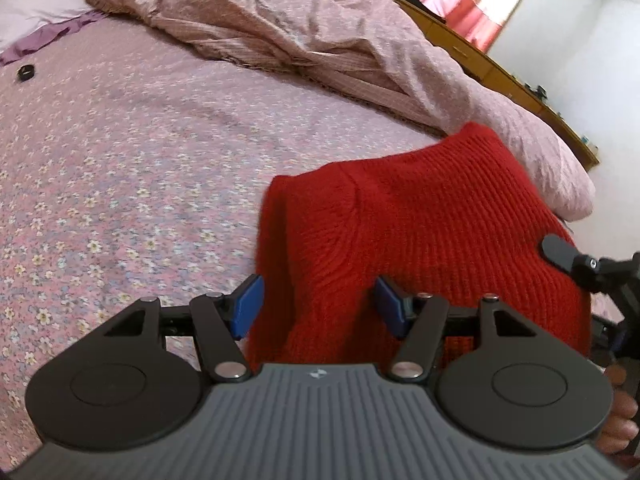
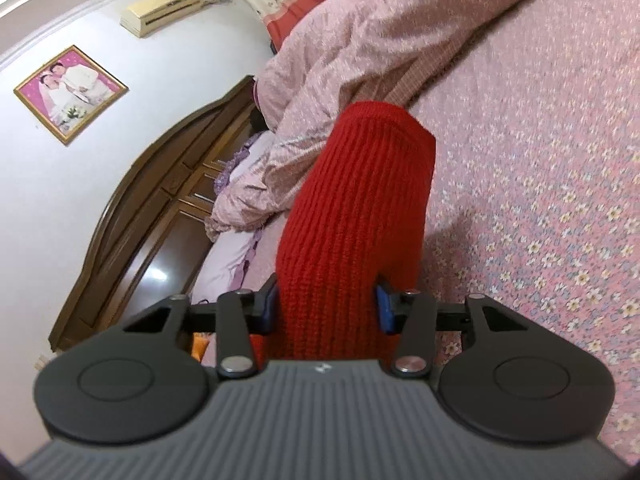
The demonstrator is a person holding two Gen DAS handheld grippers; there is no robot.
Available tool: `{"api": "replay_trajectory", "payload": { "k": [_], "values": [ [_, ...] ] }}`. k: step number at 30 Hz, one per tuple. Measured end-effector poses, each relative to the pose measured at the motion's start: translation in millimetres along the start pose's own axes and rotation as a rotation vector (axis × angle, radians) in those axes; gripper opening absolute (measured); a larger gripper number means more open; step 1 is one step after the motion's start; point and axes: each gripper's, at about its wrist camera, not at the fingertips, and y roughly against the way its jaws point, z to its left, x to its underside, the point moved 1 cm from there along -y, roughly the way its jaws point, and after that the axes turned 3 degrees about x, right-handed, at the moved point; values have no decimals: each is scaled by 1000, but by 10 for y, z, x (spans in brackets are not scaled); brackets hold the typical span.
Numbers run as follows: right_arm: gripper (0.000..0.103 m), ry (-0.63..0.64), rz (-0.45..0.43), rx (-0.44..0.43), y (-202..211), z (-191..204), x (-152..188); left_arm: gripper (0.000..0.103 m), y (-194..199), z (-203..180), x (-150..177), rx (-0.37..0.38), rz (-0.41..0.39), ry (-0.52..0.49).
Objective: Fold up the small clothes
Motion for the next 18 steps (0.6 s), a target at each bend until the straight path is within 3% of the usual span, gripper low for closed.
{"api": "replay_trajectory", "payload": {
  "k": [7,14,18],
  "values": [
    [46,37,28,54,155,-49,7,67,-76,-171,109,-22,31,-42],
    [64,-15,54,180,88,-362,1,67,-167,-217,141,3,63,-33],
    [71,-19,68,189,81,-524,54,67,-213,-272,163,6,72,-46]
  ]
}}
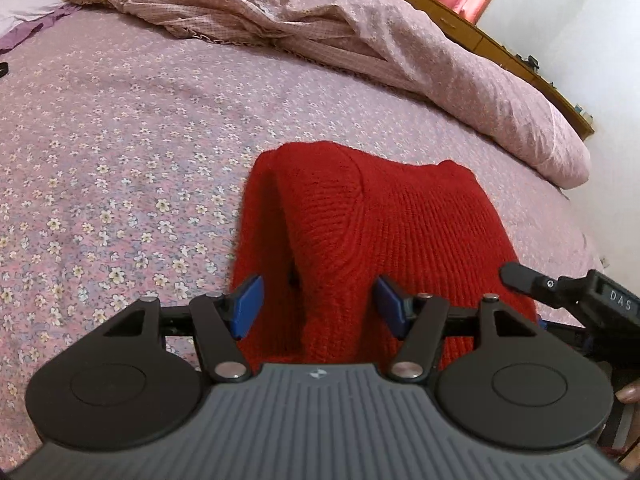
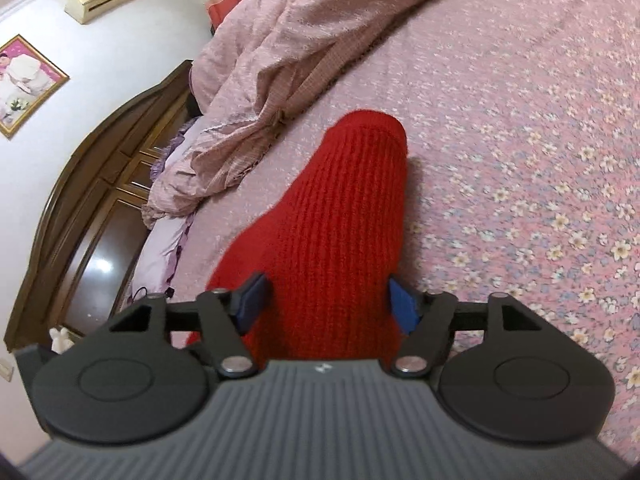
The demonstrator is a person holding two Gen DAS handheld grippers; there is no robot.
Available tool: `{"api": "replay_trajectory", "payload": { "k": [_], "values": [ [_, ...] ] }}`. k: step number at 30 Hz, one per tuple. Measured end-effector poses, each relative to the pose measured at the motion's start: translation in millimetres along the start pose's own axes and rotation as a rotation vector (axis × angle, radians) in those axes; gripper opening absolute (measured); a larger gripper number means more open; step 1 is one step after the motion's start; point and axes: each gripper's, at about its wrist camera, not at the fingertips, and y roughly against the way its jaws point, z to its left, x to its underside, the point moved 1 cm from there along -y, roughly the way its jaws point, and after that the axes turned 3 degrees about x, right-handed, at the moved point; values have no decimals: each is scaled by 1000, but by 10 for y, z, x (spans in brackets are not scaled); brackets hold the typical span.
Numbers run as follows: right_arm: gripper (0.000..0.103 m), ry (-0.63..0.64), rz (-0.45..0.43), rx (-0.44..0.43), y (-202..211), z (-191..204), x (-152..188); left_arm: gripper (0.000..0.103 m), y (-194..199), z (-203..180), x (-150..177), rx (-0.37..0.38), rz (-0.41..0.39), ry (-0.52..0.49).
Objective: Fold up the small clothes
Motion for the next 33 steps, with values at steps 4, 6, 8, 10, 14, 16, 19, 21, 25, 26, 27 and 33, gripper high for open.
{"api": "replay_trajectory", "payload": {
  "k": [4,6,8,10,14,16,19,21,25,26,27,33],
  "values": [
    [81,30,3,-11,7,-93,31,67,-23,-14,-1,2,5,0],
    [86,25,20,-21,-9,-149,42,67,-26,-11,-4,2,8,-5],
    [87,4,39,-48,-54,-206,45,68,-32,-7,0,0,7,-8],
    [88,-20,58,-82,-110,-267,53,68,-37,4,3,0,7,-8],
    [93,-53,116,-158,-287,-280,113,68,-43,28,8,7,7,-2],
    [89,4,123,-163,-336,-150,155,68,-42,47,10,-6,1,-6],
    [73,65,80,-162,-253,-2,168,68,-23,82,10,14,-3,10],
    [67,61,57,-181,-164,44,155,68,-15,85,15,33,-2,22],
    [62,54,20,-198,5,122,136,68,54,28,34,77,-8,33],
    [62,46,11,-200,61,115,127,68,75,-1,42,94,-9,32],
    [62,38,2,-202,116,114,119,68,90,-38,48,109,-8,29],
    [62,9,-41,-177,590,15,32,68,119,-489,173,180,23,-41]
  ]
}}
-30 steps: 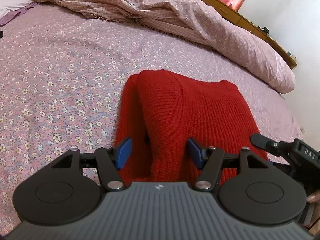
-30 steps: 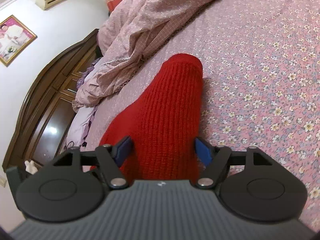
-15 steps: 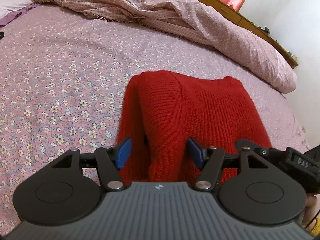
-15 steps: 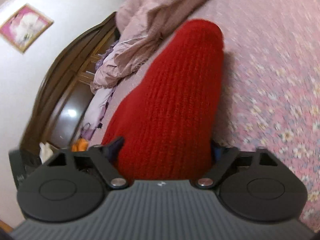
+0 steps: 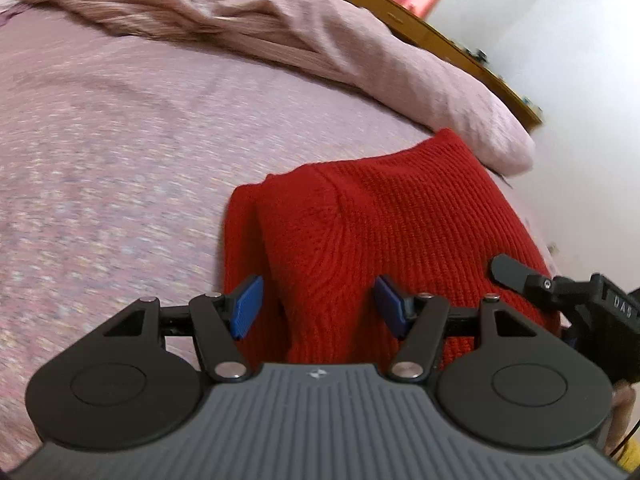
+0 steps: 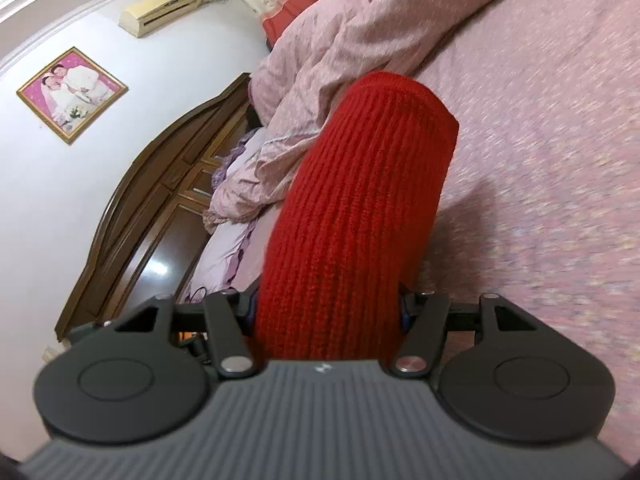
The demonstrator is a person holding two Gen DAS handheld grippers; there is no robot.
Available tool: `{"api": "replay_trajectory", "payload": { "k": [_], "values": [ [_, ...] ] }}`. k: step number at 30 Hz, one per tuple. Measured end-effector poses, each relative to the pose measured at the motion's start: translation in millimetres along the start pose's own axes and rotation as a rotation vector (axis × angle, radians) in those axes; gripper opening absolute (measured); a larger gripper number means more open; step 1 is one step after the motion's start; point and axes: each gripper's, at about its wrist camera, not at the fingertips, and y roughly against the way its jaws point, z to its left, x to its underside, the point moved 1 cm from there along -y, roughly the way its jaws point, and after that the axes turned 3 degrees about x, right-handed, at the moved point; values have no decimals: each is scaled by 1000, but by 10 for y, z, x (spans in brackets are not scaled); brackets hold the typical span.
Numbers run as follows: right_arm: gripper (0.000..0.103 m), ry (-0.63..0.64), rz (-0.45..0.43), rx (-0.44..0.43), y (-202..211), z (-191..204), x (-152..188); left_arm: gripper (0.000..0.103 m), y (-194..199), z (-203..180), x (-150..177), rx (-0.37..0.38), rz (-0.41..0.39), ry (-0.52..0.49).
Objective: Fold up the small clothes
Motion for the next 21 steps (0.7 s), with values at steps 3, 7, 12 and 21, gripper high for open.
{"api": "replay_trajectory", "payload": {
  "k": [3,7,12,21],
  "values": [
    [62,-18,-8,39,260,-70,-12,68,-66,-248,112,31,37,-38],
    [62,-40,-14,86,589,-206,59,68,-142,-516,306,54,88,-91],
    [67,-31,26,208,668,-449,230,68,-279,-684,498,-15,127,-156],
    [77,55,-34,349,785,-487,371,57,-223,-788,595,-35,111,-190]
  ]
}}
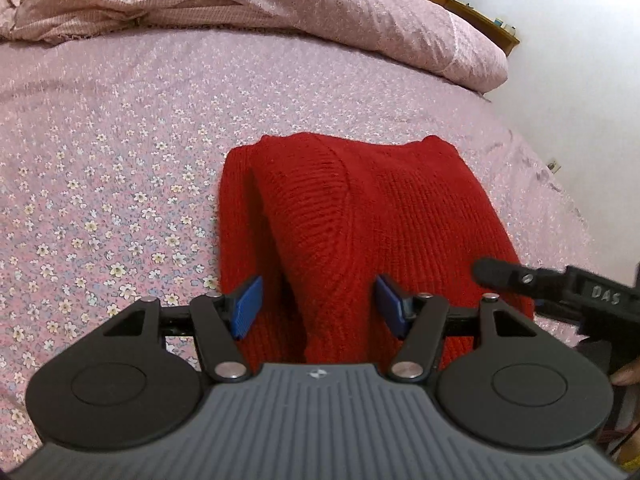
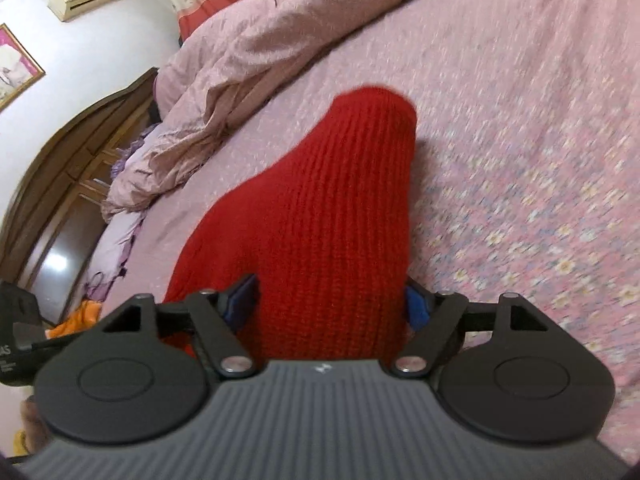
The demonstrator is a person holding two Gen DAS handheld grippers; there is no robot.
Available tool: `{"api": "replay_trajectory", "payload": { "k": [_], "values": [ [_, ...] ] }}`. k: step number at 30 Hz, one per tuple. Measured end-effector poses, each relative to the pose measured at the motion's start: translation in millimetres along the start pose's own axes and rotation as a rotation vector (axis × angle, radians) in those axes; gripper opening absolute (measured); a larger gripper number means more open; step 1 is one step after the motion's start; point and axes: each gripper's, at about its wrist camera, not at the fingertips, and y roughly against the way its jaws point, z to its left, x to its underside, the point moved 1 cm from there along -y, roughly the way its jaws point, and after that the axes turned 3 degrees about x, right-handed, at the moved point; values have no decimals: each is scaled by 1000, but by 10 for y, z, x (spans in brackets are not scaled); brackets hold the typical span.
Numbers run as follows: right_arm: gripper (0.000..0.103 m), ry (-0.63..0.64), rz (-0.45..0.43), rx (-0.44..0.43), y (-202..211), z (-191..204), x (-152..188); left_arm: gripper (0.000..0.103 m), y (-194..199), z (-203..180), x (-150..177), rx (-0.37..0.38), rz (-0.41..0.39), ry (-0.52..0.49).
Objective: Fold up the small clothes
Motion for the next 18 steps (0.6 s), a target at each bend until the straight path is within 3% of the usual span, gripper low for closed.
{"api": "replay_trajectory", "payload": {
  "k": [4,7,14,18],
  "values": [
    [71,84,-162,71,271,58,2,37,88,-85,32,-26,-39,-39],
    [36,105,-165,68,245,61,-12,29,171,-103,36,-44,-74,-50],
    [34,212,-159,47,14,357,42,28,177,142,71,-120,-75,0],
    [34,317,-167,95,-161,457,77,29,167,180,67,-115,-74,-3]
  ]
}}
